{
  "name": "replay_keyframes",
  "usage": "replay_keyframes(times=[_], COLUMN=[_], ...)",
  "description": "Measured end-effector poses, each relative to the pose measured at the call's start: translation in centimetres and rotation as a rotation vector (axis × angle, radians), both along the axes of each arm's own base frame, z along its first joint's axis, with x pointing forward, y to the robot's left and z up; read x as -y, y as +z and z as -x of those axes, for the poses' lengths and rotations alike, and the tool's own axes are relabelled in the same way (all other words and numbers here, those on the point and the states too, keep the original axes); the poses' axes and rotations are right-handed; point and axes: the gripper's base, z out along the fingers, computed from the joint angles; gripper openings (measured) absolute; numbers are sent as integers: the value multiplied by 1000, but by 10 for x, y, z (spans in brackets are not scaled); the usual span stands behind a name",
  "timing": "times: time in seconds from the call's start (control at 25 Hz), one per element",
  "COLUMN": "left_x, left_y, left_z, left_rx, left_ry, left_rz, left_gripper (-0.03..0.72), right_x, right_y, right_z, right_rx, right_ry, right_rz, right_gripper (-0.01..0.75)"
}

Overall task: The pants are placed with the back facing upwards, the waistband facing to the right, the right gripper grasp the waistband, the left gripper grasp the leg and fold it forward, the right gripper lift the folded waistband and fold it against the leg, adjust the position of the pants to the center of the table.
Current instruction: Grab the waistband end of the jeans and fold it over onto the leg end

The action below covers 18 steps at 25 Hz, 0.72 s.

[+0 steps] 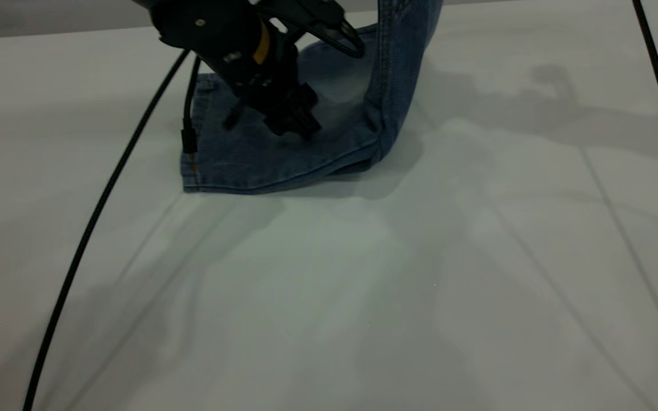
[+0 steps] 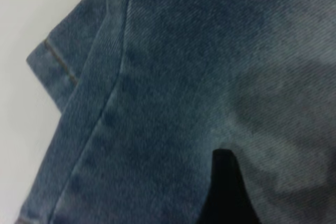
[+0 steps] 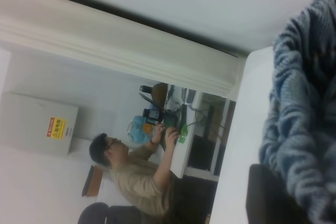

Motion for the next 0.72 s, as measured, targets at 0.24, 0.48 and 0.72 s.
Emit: replay_keyframes(times=[0.24,0.48,0.72], left_x=[6,-3,-35], left_y=[7,50,110], left_z=[3,-5,-17], left_rx=[11,90,233], left_ry=[-16,8,41], left_rz=[-8,8,-59], left_gripper=[454,454,454], right_x=[0,0,-1], right_y=[4,3,2], right_z=[1,2,2], right_rx=[11,26,26], right_ry=[0,13,19], right_rz=[-1,26,34], right_gripper=[106,106,106])
